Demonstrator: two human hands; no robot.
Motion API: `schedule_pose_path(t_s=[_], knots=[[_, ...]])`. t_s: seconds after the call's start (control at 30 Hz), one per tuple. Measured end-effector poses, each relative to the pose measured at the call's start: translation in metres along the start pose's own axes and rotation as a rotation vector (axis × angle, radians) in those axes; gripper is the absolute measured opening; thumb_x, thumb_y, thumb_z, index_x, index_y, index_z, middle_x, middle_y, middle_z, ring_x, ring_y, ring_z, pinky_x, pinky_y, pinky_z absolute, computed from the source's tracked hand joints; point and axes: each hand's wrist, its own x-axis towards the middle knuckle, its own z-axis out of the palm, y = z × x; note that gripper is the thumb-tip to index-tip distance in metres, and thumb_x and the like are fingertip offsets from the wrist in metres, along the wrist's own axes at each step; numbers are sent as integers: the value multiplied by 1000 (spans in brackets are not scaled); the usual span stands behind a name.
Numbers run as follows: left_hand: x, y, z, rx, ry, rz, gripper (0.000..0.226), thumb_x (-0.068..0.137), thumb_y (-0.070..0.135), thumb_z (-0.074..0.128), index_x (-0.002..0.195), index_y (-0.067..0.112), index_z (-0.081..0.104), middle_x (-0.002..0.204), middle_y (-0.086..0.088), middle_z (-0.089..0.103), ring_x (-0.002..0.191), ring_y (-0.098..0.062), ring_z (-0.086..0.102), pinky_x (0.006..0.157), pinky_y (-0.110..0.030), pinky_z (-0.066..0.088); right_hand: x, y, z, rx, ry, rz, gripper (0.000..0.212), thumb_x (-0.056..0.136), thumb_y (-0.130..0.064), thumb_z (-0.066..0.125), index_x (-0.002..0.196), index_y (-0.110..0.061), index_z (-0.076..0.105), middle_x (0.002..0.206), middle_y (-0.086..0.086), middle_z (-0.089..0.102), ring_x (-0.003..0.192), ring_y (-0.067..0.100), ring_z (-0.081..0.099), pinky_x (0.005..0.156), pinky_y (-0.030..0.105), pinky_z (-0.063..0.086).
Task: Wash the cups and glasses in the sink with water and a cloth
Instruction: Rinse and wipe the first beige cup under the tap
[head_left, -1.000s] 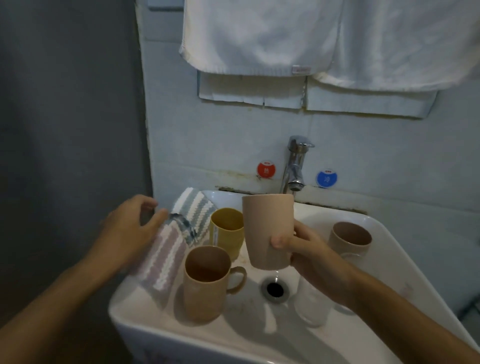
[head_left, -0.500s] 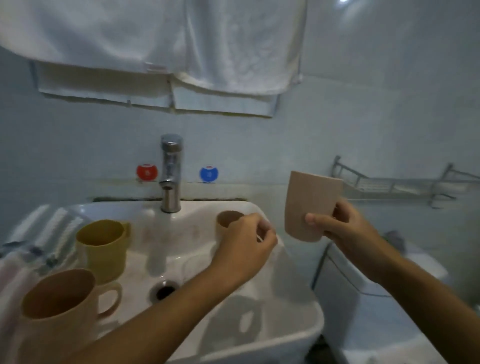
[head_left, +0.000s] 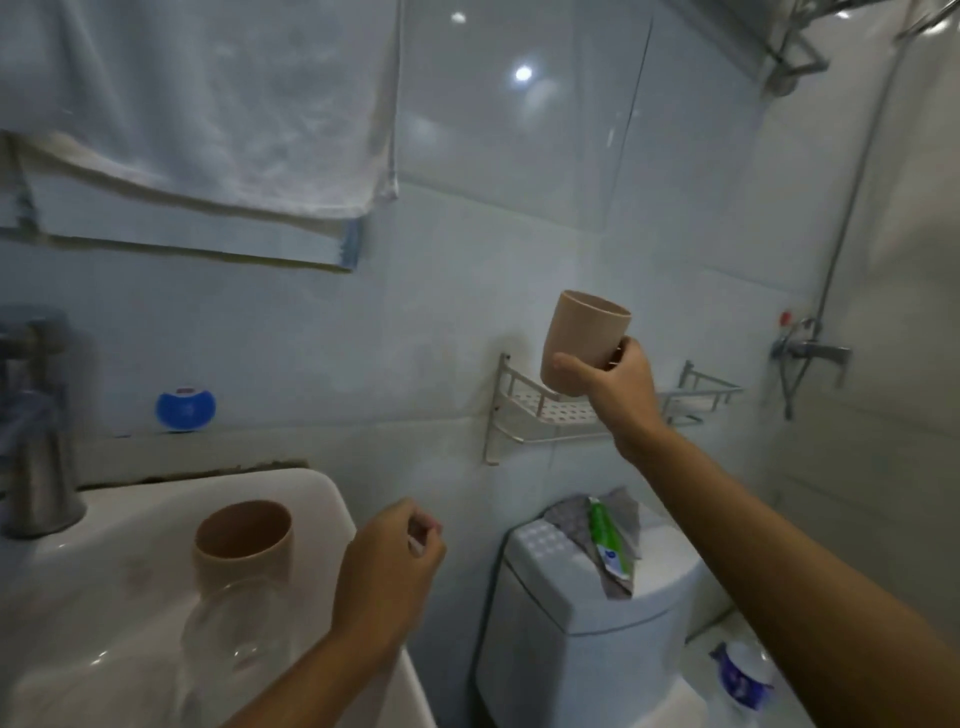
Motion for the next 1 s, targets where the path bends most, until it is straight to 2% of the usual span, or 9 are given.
schedule_pose_path(t_s=[0.13, 0.23, 0.43, 0.53, 0.6, 0.7, 0.87, 1.0], knots=[[-1, -4, 0, 13, -3, 6, 20, 84, 21, 70, 70, 27, 58, 60, 9, 58, 58, -3, 55, 51, -11, 35, 44, 22, 19, -98, 85, 74, 66, 66, -21, 85, 121, -12, 50, 110, 5, 63, 95, 21, 65, 75, 37, 59], [1, -7, 2, 7, -4, 22, 24, 83, 19, 70, 68, 29, 55, 61, 10, 58, 57, -4, 55, 51, -11, 37, 67, 40, 33, -207, 116, 157, 74, 55, -32, 81, 119, -11, 49, 109, 8, 63, 96, 28, 65, 79, 48, 59], [3, -9, 4, -2, -10, 41, 20, 82, 20, 68, 69, 28, 55, 66, 10, 59, 58, -5, 54, 54, -13, 38, 100, 73, 47, -379, 73, 230, 89, 35, -48, 75, 115, -12, 55, 102, 7, 68, 90, 28, 67, 81, 48, 59], [4, -9, 4, 0, 2, 34, 17, 82, 22, 67, 70, 27, 56, 65, 9, 57, 57, -4, 52, 55, -13, 37, 111, 83, 52, -465, 28, 229, 85, 30, -58, 71, 103, -15, 61, 92, 3, 69, 85, 27, 67, 87, 51, 54], [5, -10, 5, -13, 7, 51, 15, 81, 21, 67, 71, 26, 57, 68, 10, 59, 59, -5, 53, 55, -13, 36, 108, 78, 55, -501, 1, 230, 78, 37, -57, 75, 101, -13, 64, 91, 5, 69, 85, 28, 67, 88, 52, 53], [4, -11, 6, -13, 2, 52, 17, 82, 22, 66, 71, 27, 55, 70, 10, 59, 60, -6, 54, 57, -13, 36, 103, 72, 54, -509, -51, 214, 55, 61, -47, 84, 96, -7, 69, 95, 10, 70, 89, 30, 67, 86, 49, 56], [4, -10, 5, -16, -2, 47, 18, 82, 23, 66, 70, 28, 53, 69, 9, 58, 60, -6, 53, 58, -15, 36, 100, 68, 48, -495, -143, 231, 52, 66, -38, 84, 100, -4, 64, 103, 13, 68, 95, 31, 66, 88, 51, 56], [3, -10, 3, -15, -9, 62, 18, 82, 22, 66, 70, 28, 54, 70, 10, 59, 58, -5, 52, 57, -13, 36, 123, 93, 44, -456, -182, 271, 115, 41, -60, 79, 132, -1, 40, 117, 13, 62, 103, 31, 64, 92, 50, 55]])
